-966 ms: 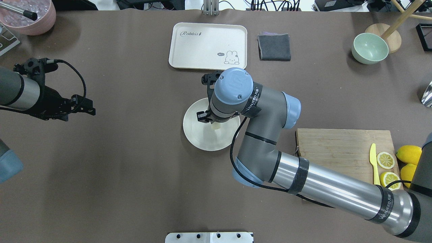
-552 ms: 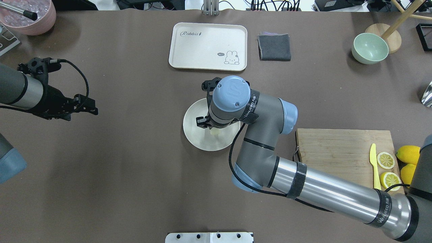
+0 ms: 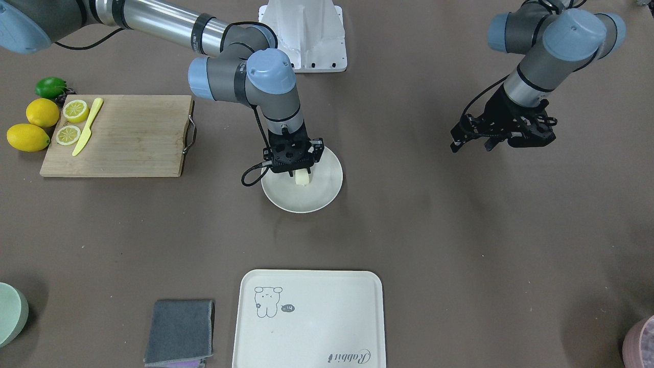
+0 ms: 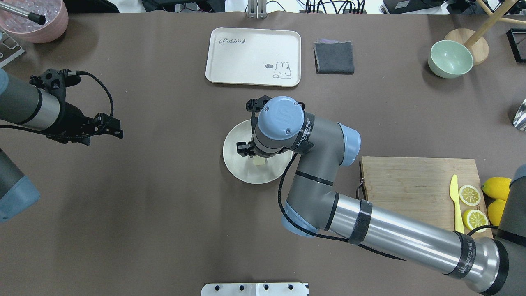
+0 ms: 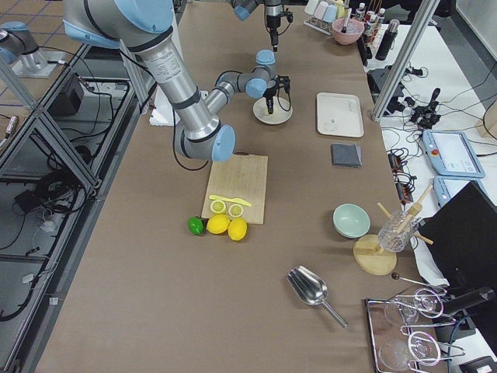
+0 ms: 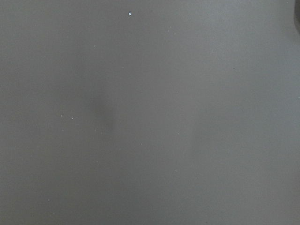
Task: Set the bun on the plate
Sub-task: 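Lower the bun onto the plate, open the right gripper and lift away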
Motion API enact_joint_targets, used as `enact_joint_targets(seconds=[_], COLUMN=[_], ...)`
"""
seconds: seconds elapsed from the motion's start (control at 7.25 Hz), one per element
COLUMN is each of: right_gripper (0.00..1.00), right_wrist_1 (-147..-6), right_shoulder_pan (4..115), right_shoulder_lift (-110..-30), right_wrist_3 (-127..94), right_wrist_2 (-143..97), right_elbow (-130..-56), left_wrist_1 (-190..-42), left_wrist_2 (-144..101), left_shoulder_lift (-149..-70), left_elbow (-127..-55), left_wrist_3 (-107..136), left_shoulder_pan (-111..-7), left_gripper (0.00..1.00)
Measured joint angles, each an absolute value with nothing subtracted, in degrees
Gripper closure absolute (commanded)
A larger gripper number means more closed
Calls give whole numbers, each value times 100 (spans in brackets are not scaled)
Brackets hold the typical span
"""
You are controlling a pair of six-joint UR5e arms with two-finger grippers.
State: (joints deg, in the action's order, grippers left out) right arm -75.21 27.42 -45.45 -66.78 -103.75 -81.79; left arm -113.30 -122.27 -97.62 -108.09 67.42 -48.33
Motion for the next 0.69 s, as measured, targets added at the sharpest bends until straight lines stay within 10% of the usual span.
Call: enact_joint_targets(seconds=[0.69], right_gripper=[0], right_wrist_1=[-7719], right_shoulder_pan=[3998], right_shoulder_lift=[-5392], right_wrist_3=[-6184], right_wrist_2=[-11706], right_elbow=[-9209], left_wrist_1=[-11267], left_wrist_2=[-13197], left_shoulder_lift=[-9485], left_elbow=[-10857], left_wrist_3=[5759], left_shoulder_pan=[-5938], left_gripper=[3])
